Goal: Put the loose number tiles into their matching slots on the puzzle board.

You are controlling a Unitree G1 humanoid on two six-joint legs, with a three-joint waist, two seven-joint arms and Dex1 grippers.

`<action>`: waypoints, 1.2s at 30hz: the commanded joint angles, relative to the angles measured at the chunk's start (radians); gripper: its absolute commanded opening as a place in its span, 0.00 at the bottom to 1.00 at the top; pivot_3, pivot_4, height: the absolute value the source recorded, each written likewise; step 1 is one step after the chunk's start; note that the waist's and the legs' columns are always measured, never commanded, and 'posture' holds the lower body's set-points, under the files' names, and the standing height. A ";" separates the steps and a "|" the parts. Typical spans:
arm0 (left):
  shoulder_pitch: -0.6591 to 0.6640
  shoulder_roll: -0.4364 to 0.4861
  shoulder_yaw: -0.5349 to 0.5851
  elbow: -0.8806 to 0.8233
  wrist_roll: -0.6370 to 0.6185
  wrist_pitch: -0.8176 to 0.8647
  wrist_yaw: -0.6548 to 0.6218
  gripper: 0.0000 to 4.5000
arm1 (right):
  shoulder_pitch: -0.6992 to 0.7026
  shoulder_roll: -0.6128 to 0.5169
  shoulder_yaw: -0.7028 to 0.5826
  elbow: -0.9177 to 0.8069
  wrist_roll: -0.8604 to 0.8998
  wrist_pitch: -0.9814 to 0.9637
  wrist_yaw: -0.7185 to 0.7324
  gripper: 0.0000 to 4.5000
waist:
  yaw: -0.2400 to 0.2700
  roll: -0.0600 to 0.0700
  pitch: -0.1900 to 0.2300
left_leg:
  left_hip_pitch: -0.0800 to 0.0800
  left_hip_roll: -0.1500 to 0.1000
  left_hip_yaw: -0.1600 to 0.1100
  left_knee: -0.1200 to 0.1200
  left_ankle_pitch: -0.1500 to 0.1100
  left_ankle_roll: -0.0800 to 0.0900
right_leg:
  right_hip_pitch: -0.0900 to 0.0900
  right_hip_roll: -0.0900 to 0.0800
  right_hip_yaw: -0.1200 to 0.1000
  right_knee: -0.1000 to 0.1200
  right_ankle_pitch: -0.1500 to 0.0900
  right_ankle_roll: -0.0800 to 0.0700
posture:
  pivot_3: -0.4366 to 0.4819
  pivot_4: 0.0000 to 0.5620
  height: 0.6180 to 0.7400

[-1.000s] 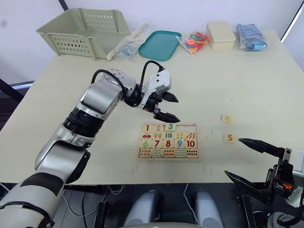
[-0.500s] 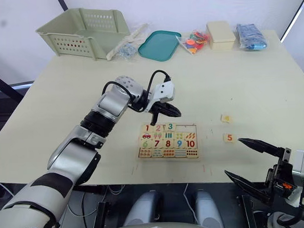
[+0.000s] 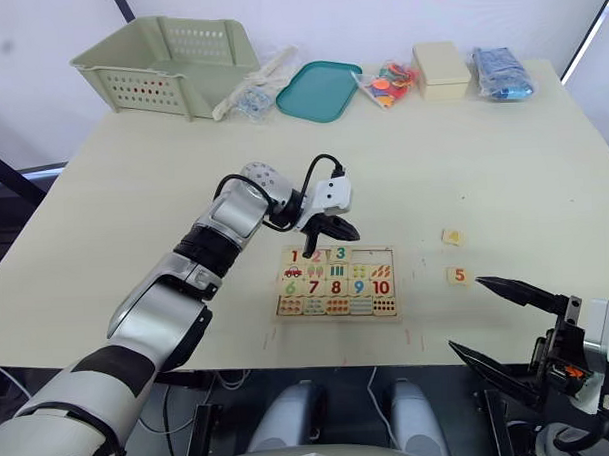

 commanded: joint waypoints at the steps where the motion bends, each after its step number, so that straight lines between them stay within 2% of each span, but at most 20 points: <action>1: -0.002 -0.002 0.020 0.002 0.012 -0.024 0.008 0.01 | 0.000 -0.006 -0.002 -0.022 0.007 -0.012 -0.003 1.00 | 0.000 0.000 0.000 | 0.000 0.000 0.000 0.000 0.000 0.000 | 0.000 0.000 0.000 0.000 0.000 0.000 | 0.48 0.27 1.00; 36: 0.011 -0.001 0.014 0.019 0.049 -0.053 -0.029 0.01 | 0.031 0.006 -0.006 -0.037 0.009 -0.017 -0.010 1.00 | 0.000 0.000 0.000 | 0.000 0.000 0.000 0.000 0.000 0.000 | 0.000 0.000 0.000 0.000 0.000 0.000 | 0.48 0.27 1.00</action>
